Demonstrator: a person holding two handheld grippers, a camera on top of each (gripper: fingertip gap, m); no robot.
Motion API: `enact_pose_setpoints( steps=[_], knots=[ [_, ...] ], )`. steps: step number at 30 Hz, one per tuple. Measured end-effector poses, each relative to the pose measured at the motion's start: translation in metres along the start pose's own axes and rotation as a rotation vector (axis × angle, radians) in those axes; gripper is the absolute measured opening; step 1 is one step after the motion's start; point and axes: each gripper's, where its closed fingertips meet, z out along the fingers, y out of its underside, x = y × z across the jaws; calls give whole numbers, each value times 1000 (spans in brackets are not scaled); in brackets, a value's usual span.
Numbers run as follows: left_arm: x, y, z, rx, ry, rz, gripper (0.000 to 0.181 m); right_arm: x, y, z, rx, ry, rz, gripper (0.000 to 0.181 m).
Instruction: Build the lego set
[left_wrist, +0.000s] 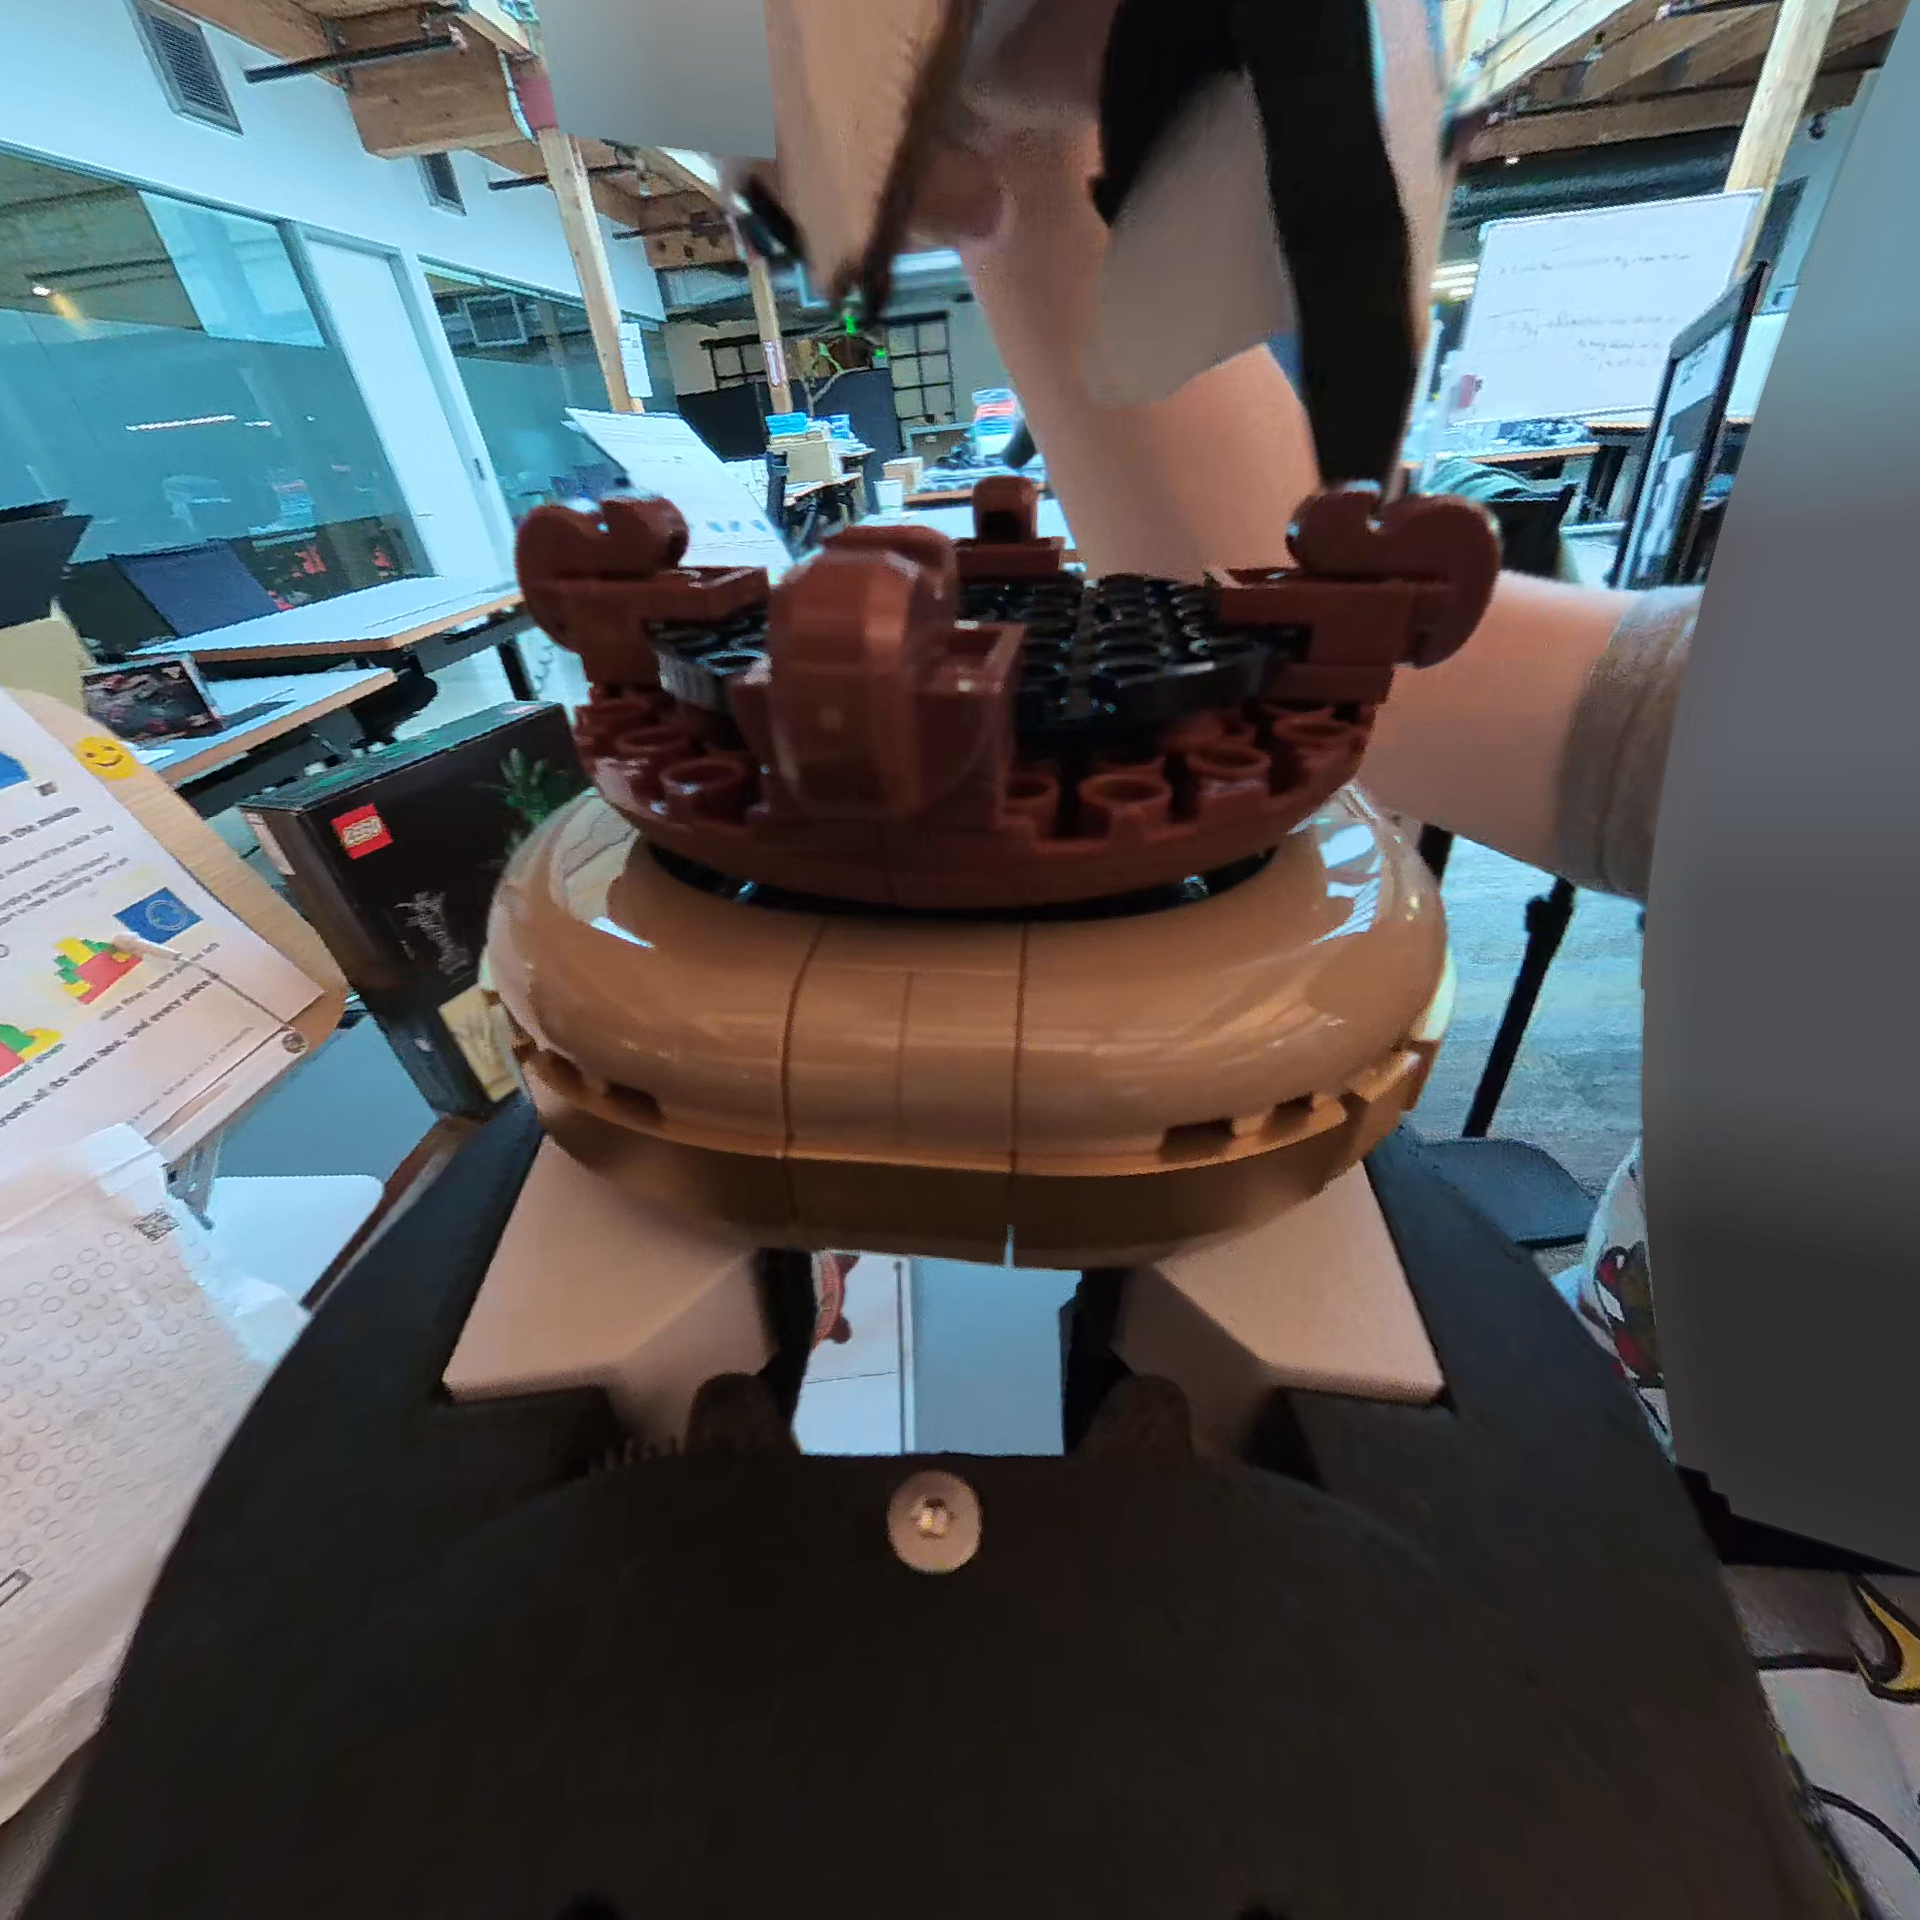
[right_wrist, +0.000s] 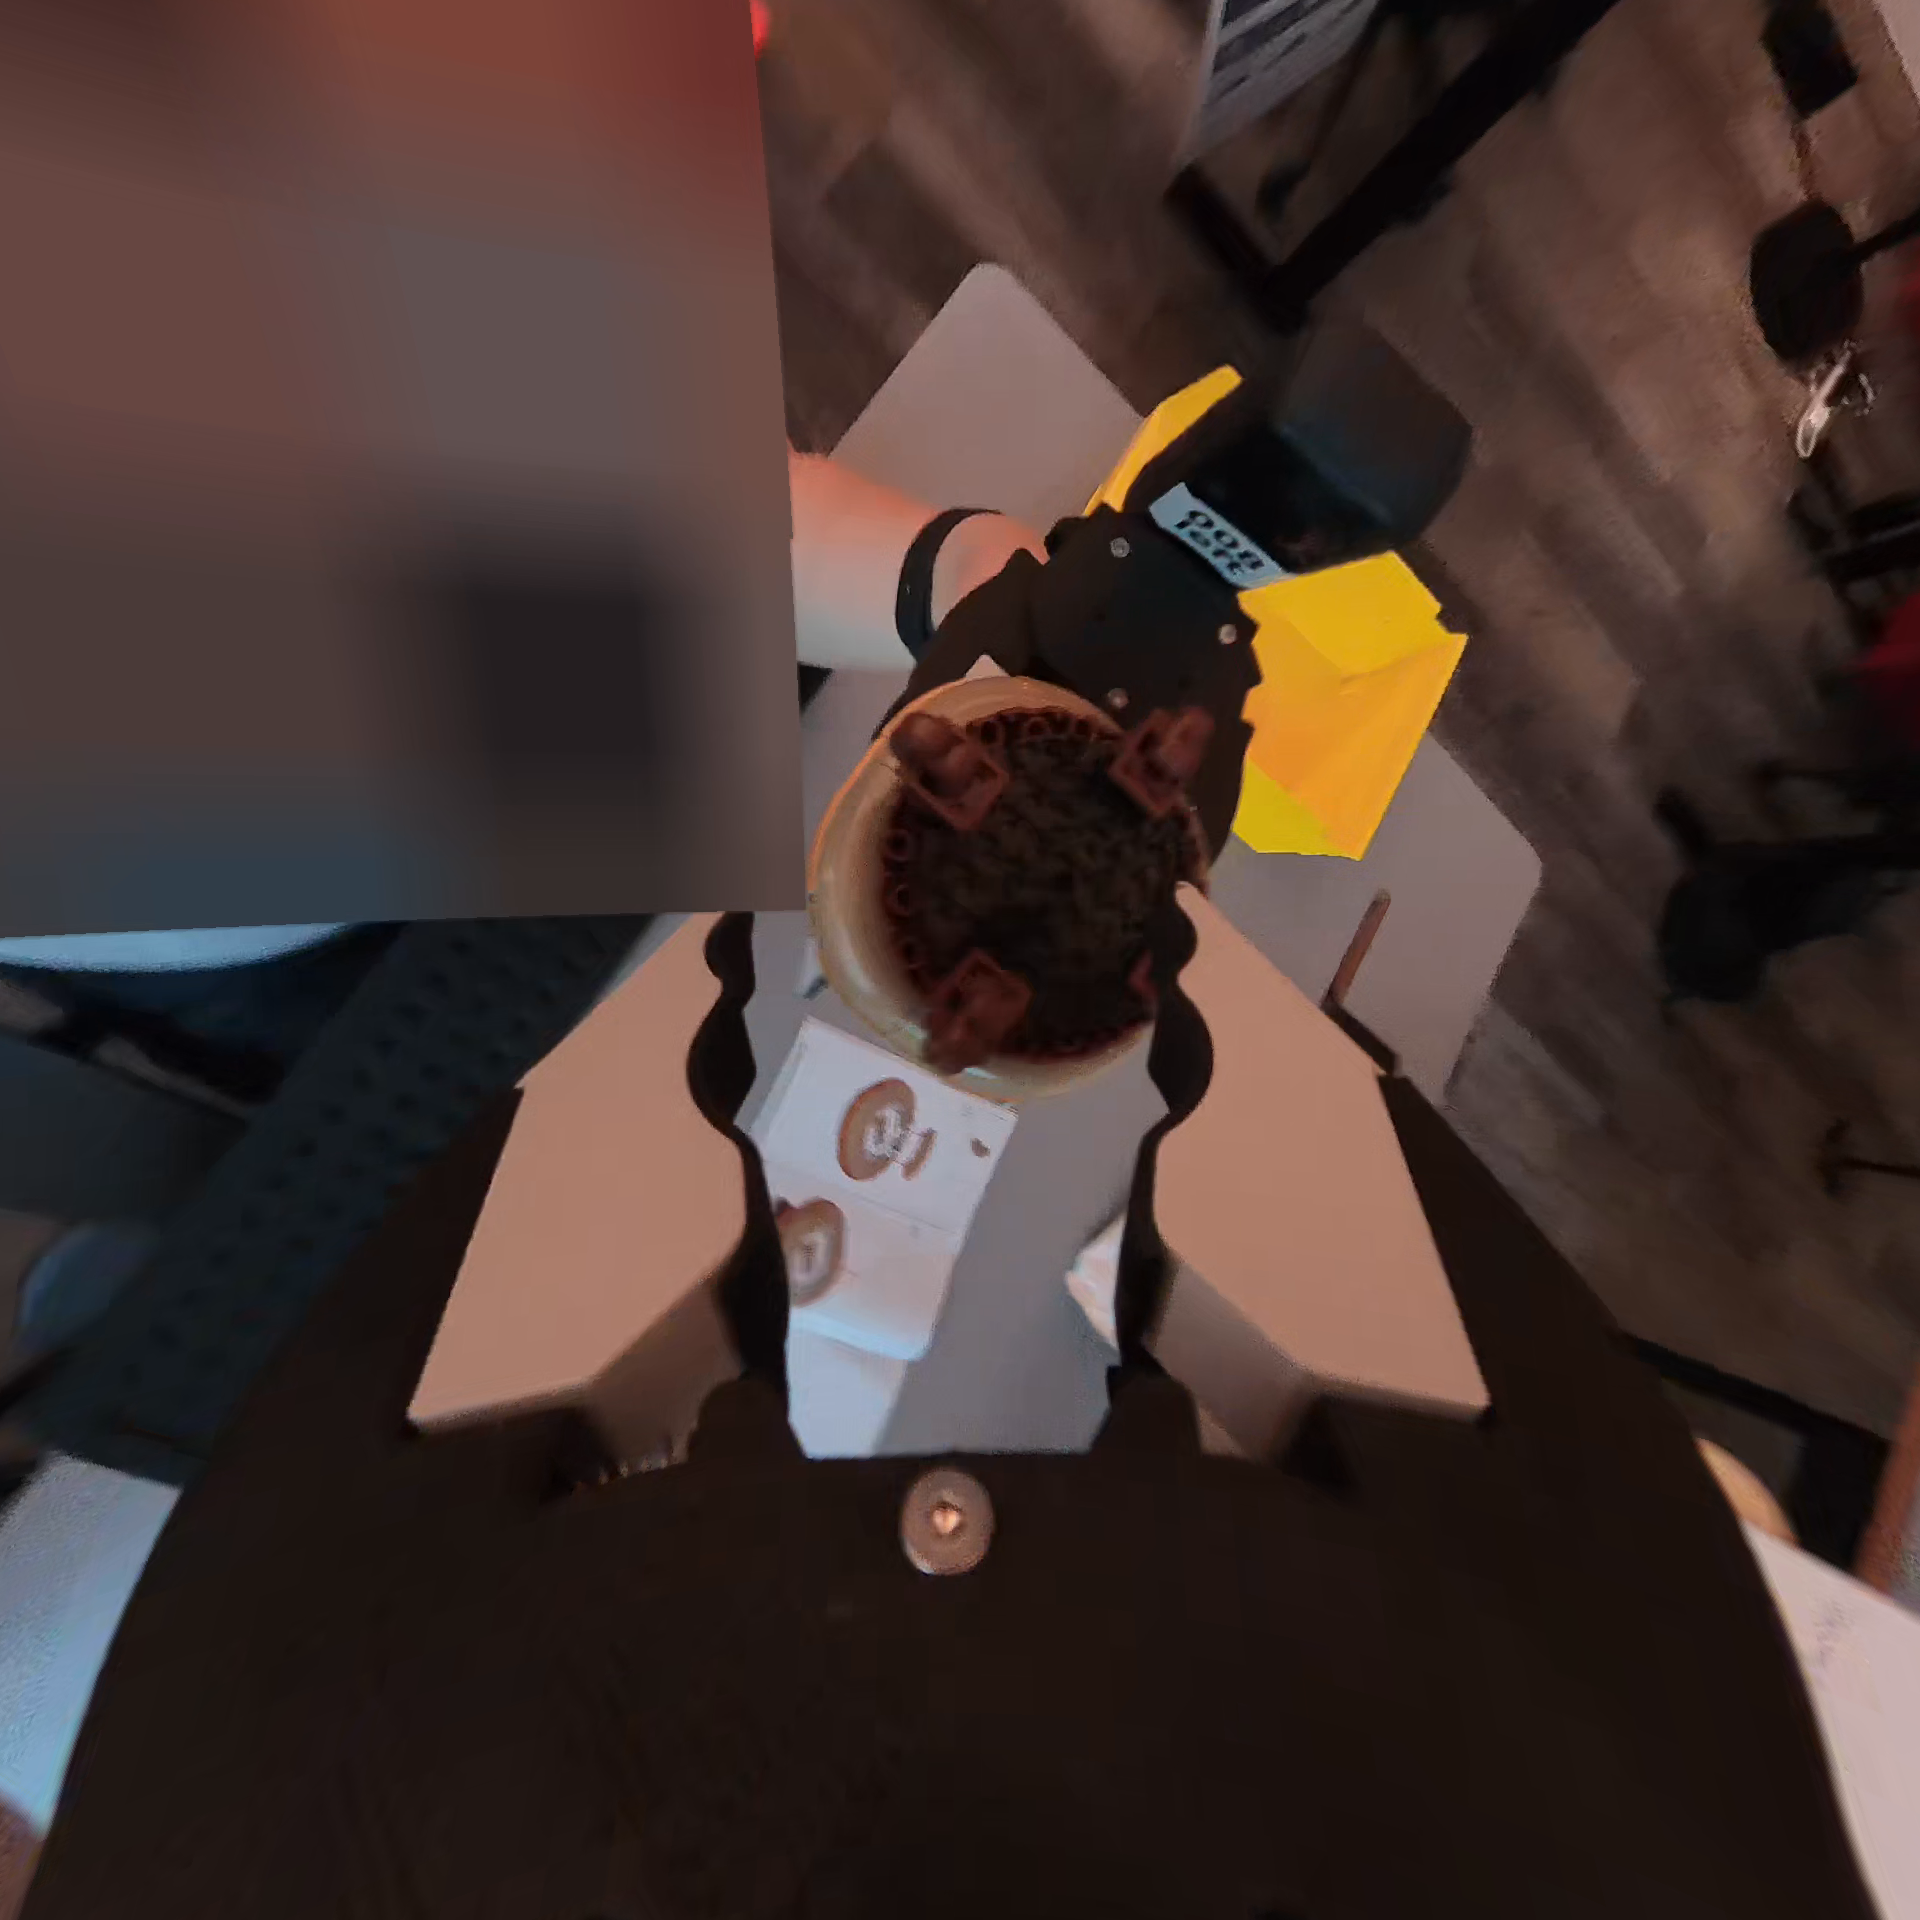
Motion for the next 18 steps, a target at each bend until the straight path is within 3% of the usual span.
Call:
enact_pose_setpoints(
  steps=[1,4,10,13,18],
  knots=[
    [4,0,2,0,17,-1,111,2,0,3,-31,-18,-42,77],
    [12,0,6,0,55,-7,123,3,-1,10,-119,-118,-9,79],
    [19,-3,6,16,90,-15,117,1,9,26,-267,-221,16,84],
    [19,-3,5,16,88,-10,118,0,4,28,-251,-254,34,76],
    [19,-4,2,18,90,-9,112,-1,-3,26,-212,-293,53,79]
  ],
)
